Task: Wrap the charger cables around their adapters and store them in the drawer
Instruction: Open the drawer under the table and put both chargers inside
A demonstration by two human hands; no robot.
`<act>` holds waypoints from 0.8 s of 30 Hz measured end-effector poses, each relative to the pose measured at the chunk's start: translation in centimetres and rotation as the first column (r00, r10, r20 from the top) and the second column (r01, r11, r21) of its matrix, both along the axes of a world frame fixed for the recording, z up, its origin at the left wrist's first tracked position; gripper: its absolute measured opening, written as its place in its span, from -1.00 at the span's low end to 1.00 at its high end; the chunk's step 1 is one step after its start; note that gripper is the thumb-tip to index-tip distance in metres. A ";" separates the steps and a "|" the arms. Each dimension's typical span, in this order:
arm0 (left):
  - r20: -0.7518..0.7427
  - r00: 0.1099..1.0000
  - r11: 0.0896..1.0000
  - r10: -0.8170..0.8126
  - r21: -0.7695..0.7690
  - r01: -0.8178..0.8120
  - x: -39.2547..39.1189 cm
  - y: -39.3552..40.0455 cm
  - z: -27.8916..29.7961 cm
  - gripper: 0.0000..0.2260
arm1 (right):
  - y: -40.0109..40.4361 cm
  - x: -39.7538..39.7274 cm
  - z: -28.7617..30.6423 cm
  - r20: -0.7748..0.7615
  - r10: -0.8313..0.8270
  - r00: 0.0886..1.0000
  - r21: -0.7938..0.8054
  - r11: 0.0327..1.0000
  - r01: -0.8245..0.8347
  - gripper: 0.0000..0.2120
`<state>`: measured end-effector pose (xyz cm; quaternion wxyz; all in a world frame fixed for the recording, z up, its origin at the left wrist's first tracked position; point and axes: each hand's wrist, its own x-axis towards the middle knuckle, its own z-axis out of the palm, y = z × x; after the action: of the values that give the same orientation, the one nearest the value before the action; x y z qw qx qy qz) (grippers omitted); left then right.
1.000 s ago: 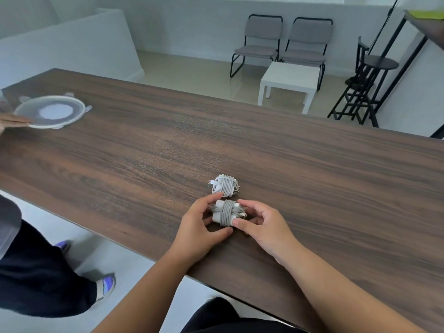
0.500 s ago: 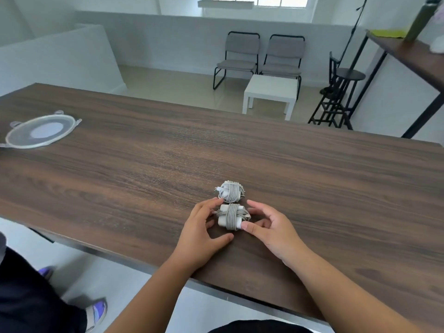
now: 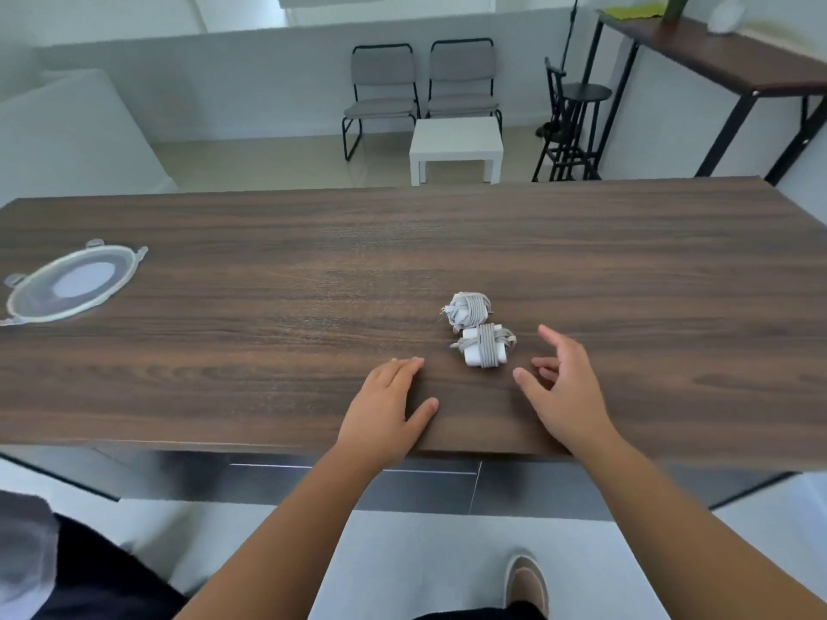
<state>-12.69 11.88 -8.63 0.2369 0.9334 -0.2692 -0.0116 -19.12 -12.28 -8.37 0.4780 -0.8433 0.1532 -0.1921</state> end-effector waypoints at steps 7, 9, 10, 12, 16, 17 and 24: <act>0.001 0.995 0.947 -0.096 0.307 0.091 -1.1 3.0 -1.1 -0.40 | 6.3 -3.5 -2.1 -0.085 -0.085 0.993 -0.506 0.862 0.031 -0.61; 0.007 0.992 0.934 -0.123 0.339 0.114 -1.6 3.2 -1.3 -0.41 | 7.5 -4.3 -3.1 -0.101 -0.130 0.986 -0.620 0.784 0.040 -0.57; 0.010 0.990 0.929 -0.140 0.347 0.128 -1.9 3.5 -1.3 -0.41 | 8.1 -4.8 -3.4 -0.132 -0.169 0.977 -0.630 0.775 0.048 -0.54; 0.014 0.987 0.927 -0.161 0.347 0.146 -2.8 4.2 -1.4 -0.43 | 9.4 -5.9 -3.7 -0.179 -0.223 0.958 -0.628 0.775 0.063 -0.50; 0.097 0.986 0.938 -0.138 0.333 0.099 -5.6 6.9 -2.7 -0.47 | 11.7 -7.8 -4.2 -0.194 -0.190 0.962 -0.644 0.765 0.021 -0.49; 0.126 0.985 0.944 -0.119 0.322 0.073 -6.0 7.6 -3.0 -0.46 | 12.1 -7.9 -4.2 -0.192 -0.166 0.967 -0.638 0.770 0.005 -0.49; 0.217 0.972 0.993 -0.094 0.094 0.075 -8.0 8.6 -4.4 -0.39 | 13.7 -11.5 -5.0 0.111 0.101 0.989 -0.428 0.903 -0.044 -0.68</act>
<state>-20.71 20.53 -13.04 0.1648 0.9259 -0.3325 0.0707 -30.67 1.43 -13.38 0.2989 -0.9177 0.0448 -0.2577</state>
